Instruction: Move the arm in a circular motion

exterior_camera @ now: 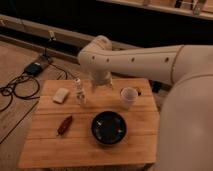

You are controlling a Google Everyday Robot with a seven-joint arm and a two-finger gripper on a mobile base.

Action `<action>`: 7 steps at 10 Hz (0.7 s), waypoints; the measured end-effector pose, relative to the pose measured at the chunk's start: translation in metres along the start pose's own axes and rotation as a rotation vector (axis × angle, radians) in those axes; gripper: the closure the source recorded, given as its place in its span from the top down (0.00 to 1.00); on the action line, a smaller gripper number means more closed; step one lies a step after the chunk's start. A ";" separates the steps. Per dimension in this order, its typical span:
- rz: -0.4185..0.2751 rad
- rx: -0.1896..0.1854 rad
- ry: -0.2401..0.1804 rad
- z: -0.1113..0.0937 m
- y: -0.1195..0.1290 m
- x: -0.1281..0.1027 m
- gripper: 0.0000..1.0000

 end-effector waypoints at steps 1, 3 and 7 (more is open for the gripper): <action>-0.050 -0.007 -0.009 -0.001 0.024 -0.003 0.65; -0.200 -0.040 -0.013 -0.003 0.088 0.010 0.65; -0.421 -0.100 0.045 -0.003 0.154 0.093 0.65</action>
